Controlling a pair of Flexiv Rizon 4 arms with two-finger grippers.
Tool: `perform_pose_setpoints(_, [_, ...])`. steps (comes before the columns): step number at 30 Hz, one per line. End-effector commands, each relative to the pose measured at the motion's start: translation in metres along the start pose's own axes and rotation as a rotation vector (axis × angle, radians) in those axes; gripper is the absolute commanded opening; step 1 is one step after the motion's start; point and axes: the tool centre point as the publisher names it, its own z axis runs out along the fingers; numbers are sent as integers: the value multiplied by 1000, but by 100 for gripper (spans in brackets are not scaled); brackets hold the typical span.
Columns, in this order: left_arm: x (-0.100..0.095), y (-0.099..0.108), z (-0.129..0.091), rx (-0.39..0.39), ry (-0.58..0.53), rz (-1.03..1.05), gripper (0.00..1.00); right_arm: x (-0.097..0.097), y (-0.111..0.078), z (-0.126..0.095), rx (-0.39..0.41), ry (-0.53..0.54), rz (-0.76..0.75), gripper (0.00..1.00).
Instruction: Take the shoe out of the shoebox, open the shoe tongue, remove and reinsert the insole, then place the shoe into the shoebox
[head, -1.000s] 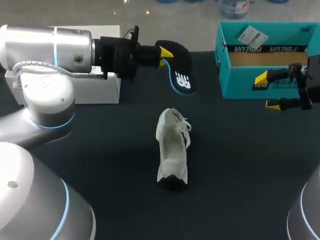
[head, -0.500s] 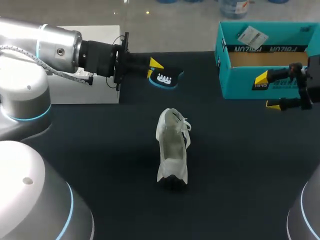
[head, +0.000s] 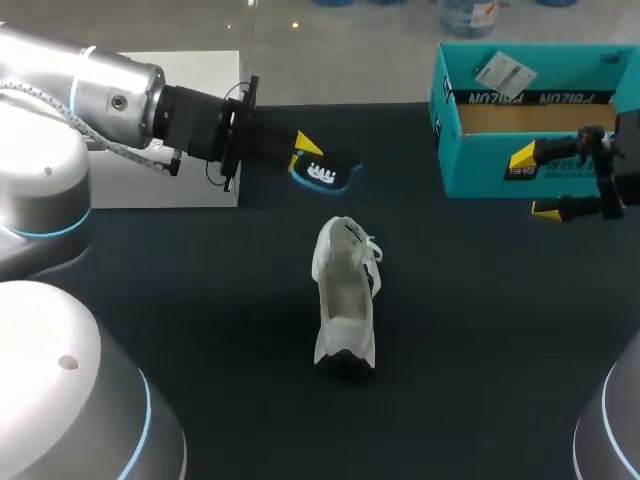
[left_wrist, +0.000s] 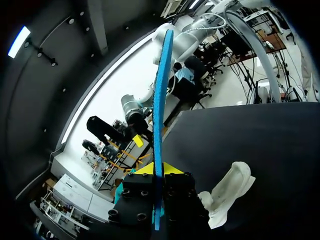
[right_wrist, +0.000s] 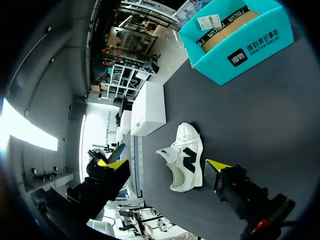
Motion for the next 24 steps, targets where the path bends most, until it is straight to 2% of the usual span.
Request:
perform_pose_setpoints(1, [33,-11,-5,-24,-7,-10,0,0,-1,0,-1,-6,2,100])
perform_pose_setpoints(7, [62,-5,0,-24,9,-64,0,0,-1,0,-1,-6,2,100])
perform_pose_setpoints(12, [92,4,14,-53,74,-76,0,0,-1,0,-1,-6,2,100])
perform_pose_setpoints(15, [107,8,23,-33,88,-106,0,0,-1,0,-1,-6,2,100])
perform_pose_setpoints(19, [121,10,36,0,91,-118,0,0,-1,0,-1,-6,2,100])
perform_pose_setpoints(24, [133,3,46,17,103,-150,0,0,-1,0,-1,-6,2,100])
